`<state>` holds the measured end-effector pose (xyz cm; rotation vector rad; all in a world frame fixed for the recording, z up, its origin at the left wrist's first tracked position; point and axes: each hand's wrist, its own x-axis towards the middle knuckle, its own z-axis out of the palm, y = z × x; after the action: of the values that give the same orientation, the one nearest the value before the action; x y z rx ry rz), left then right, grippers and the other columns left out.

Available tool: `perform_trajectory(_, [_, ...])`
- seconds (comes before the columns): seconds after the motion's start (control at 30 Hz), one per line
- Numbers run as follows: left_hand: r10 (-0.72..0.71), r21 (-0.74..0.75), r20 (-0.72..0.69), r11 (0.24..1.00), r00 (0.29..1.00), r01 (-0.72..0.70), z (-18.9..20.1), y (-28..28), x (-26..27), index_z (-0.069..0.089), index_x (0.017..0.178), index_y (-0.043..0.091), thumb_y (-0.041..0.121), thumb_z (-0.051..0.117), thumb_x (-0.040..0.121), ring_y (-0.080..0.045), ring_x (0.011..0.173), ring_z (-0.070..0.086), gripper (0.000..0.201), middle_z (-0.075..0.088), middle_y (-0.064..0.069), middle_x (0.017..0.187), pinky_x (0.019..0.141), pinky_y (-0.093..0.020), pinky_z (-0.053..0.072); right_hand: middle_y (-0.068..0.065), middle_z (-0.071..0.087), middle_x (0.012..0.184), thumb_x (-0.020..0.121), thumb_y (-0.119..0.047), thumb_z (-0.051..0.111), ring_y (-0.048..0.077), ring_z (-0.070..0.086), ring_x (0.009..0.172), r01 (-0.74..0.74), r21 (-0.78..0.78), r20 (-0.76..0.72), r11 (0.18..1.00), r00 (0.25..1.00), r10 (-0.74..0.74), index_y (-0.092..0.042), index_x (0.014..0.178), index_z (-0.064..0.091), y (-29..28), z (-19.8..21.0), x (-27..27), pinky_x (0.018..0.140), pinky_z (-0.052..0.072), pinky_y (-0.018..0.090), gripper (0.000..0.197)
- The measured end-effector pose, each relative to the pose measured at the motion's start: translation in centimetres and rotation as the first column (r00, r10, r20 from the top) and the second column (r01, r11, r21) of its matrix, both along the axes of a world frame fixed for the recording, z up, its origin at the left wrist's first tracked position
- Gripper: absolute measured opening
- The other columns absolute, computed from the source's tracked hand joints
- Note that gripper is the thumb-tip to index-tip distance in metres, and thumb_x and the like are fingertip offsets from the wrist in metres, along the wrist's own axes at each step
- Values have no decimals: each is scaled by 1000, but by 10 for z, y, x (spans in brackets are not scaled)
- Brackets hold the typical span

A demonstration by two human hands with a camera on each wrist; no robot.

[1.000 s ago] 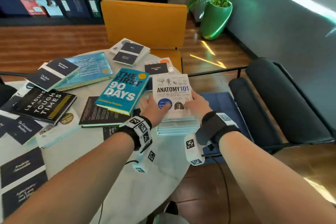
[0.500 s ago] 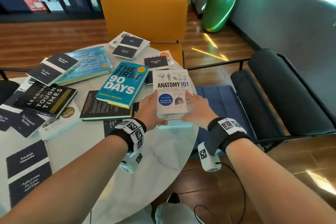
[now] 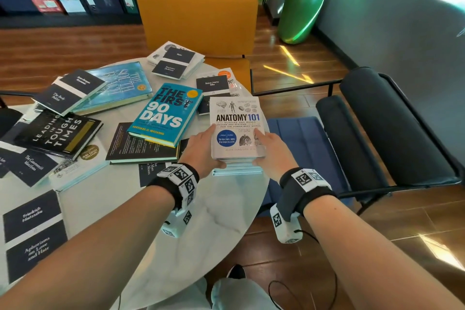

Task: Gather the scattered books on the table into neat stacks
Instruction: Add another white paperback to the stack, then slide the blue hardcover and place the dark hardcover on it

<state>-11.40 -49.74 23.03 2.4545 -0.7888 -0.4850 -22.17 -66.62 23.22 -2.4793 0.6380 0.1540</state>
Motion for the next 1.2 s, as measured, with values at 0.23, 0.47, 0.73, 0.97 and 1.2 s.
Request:
perform_trajectory(0.23, [12,38,-3,999,1000,-12,-9,2,5,16,153,15,37,87,63,-27,130,40,116,48,-7,137,110,-41,33,6,39,140,82,-10,62,25,39,127,49,-12,-21,999,999,-49,-23,149,25,7,5,2,98,47,37,78])
perform_trajectory(0.47, [-3,-58,-60,998,998,-1,3,32,9,32,149,25,53,76,71,-24,135,30,94,44,-3,145,112,-37,25,10,26,148,84,-13,57,31,23,133,22,-215,16,976,1000,-20,-23,135,45,35,38,29,110,27,37,53])
perform_trajectory(0.73, [496,-48,7,867,868,-495,-23,122,66,65,116,15,44,53,93,-23,110,58,39,64,-9,120,100,-37,43,9,42,126,91,-9,48,20,41,121,-72,177,216,981,976,32,-15,120,53,111,40,98,89,36,15,30])
perform_trajectory(0.97, [618,362,-6,735,787,-574,-51,164,121,31,147,7,56,47,92,-40,138,24,76,29,-25,149,112,-50,24,11,50,133,87,-18,62,26,51,122,71,389,119,919,985,-127,-12,130,43,160,-14,145,103,45,42,47])
perform_trajectory(1.2, [521,492,13,740,854,-459,-55,163,155,42,138,9,71,39,86,-39,133,33,81,42,-21,141,106,-52,29,8,54,136,91,-28,60,29,53,123,345,526,-50,777,925,-377,-19,148,13,162,-39,172,105,41,40,75])
